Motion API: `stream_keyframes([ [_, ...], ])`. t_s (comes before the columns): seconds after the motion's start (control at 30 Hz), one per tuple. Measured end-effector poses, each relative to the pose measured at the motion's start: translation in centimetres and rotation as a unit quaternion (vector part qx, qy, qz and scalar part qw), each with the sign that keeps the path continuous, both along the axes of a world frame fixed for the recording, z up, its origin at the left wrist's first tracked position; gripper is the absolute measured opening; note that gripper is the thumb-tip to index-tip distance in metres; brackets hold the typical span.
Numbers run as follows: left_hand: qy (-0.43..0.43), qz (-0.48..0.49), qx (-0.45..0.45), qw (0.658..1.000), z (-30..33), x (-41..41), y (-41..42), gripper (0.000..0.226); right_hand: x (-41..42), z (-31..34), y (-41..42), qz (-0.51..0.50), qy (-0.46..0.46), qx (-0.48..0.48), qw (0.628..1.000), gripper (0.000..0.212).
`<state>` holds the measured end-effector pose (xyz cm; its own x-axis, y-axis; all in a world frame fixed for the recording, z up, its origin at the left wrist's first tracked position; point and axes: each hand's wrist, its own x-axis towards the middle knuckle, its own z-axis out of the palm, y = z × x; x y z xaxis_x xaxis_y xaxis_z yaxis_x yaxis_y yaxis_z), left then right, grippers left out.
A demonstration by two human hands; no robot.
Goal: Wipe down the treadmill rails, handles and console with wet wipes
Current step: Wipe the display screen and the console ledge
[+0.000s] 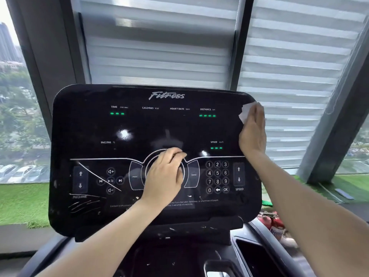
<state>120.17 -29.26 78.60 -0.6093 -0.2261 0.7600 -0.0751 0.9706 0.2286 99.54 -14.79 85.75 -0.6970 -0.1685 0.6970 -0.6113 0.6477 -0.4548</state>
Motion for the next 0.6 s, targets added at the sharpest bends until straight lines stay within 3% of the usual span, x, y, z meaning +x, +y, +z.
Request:
stream_keyframes([
  [0.1, -0.015, -0.011, -0.018, 1.0, -0.2, -0.8, 0.8, 0.04, 0.4, -1.4, 0.4, 0.007, 0.005, 0.001, 1.0, 0.077],
  [0.33, -0.026, -0.021, -0.041, 0.999, -0.9, -1.7, 1.9, 0.043, 4.3, -11.3, 3.9, 0.041, 0.021, 0.016, 0.999, 0.072],
  [0.6, -0.029, -0.031, -0.068, 0.997, -0.4, -2.5, 2.5, 0.043, 1.5, -4.2, 2.2, 0.048, 0.0, 0.029, 0.998, 0.073],
])
